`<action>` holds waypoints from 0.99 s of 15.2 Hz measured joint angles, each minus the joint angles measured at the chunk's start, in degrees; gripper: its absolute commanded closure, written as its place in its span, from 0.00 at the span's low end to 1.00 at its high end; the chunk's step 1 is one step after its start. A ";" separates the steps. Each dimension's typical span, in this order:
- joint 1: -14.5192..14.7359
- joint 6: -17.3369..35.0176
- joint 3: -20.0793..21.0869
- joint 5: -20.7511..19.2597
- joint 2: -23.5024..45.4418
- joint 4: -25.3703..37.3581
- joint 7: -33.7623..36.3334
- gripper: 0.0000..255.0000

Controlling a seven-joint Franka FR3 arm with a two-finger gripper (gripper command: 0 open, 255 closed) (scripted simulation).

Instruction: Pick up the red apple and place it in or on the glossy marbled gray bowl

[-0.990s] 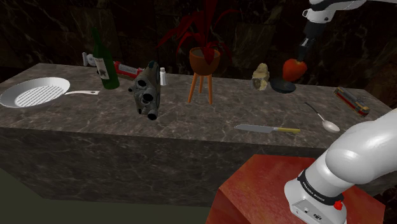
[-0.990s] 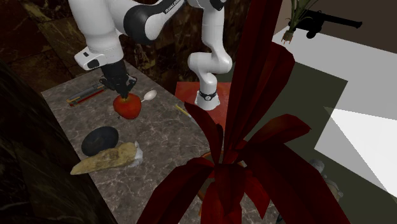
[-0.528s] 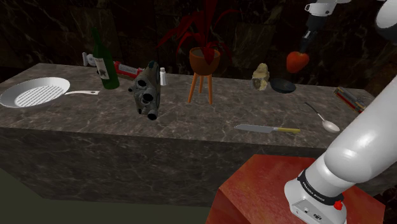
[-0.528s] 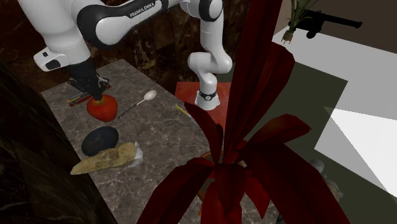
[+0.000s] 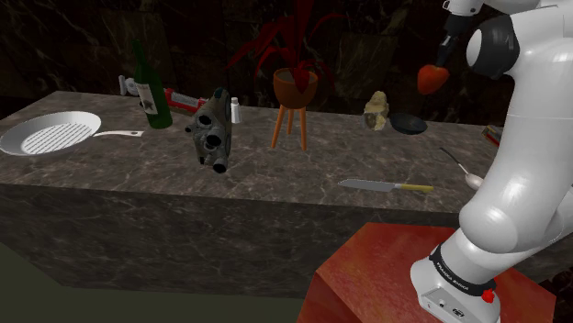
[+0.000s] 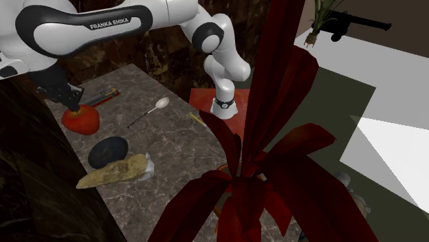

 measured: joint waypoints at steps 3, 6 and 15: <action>0.43 2.45 0.03 -0.08 -0.21 -2.73 -0.19 1.00; 1.09 5.12 0.00 -0.35 -0.71 -5.90 -0.22 1.00; 2.57 12.38 0.20 -0.54 -1.19 -13.74 -0.08 1.00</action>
